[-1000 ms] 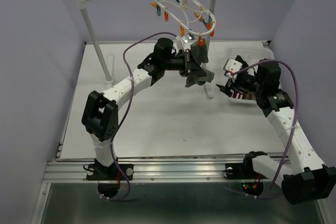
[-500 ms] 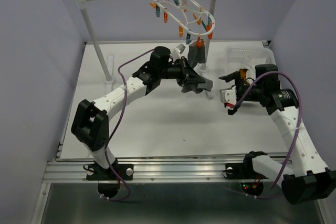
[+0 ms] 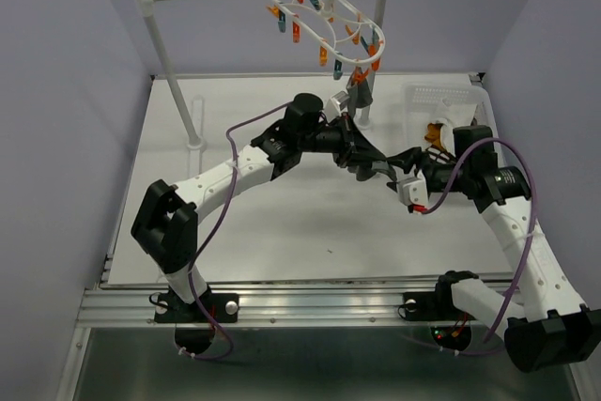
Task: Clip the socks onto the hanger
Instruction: Pick up the sock from the bin.
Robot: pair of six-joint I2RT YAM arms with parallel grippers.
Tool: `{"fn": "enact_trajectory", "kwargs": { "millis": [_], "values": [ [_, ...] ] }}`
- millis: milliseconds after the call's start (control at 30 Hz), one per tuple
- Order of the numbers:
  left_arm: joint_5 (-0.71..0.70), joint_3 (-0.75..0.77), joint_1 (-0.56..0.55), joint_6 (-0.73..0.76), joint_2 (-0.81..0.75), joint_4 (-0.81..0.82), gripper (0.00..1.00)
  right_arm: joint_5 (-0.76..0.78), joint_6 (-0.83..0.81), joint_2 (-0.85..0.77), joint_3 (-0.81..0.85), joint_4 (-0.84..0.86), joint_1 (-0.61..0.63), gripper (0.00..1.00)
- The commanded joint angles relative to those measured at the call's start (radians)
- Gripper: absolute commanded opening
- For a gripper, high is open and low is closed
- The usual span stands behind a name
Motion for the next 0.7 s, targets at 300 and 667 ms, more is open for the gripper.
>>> {"fn": "enact_trajectory", "kwargs": {
  "millis": [300,667],
  "values": [
    [0.0,-0.019,-0.007,-0.012,0.011,0.077,0.0,-0.046,0.057,-0.029,0.013,0.061,-0.001,0.42],
    [-0.021,-0.058,0.018,0.001,-0.009,0.13,0.0,-0.084,0.402,0.005,0.04,0.289,-0.001,0.22]
  ]
}}
